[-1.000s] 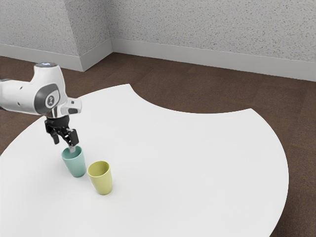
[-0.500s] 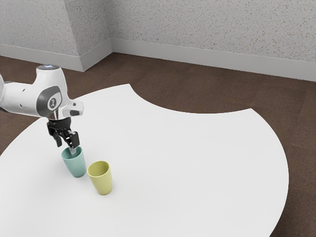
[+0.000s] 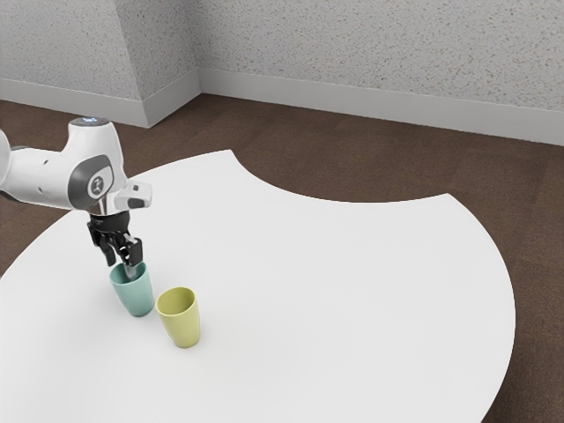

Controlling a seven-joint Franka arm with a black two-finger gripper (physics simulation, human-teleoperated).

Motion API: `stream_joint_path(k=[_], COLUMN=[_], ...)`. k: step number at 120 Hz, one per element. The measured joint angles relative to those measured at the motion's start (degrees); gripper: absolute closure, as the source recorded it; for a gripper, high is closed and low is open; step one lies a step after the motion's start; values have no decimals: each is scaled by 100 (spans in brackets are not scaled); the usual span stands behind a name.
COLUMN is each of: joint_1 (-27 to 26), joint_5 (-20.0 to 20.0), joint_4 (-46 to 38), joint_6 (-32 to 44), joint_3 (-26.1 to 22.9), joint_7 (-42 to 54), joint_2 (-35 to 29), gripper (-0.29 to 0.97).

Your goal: Place the left cup onto the right cup

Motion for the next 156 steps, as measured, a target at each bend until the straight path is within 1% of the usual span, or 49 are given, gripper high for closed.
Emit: stream_joint_path(k=[40, 80, 156], joint_1=[-20, -20, -41], joint_5=[-1, -1, -3], joint_4=[0, -9, -5], joint_6=[1, 5, 10], joint_3=[-22, -22, -40], joint_7=[-3, -9, -19], joint_2=[15, 19, 44], gripper=[35, 47, 62])
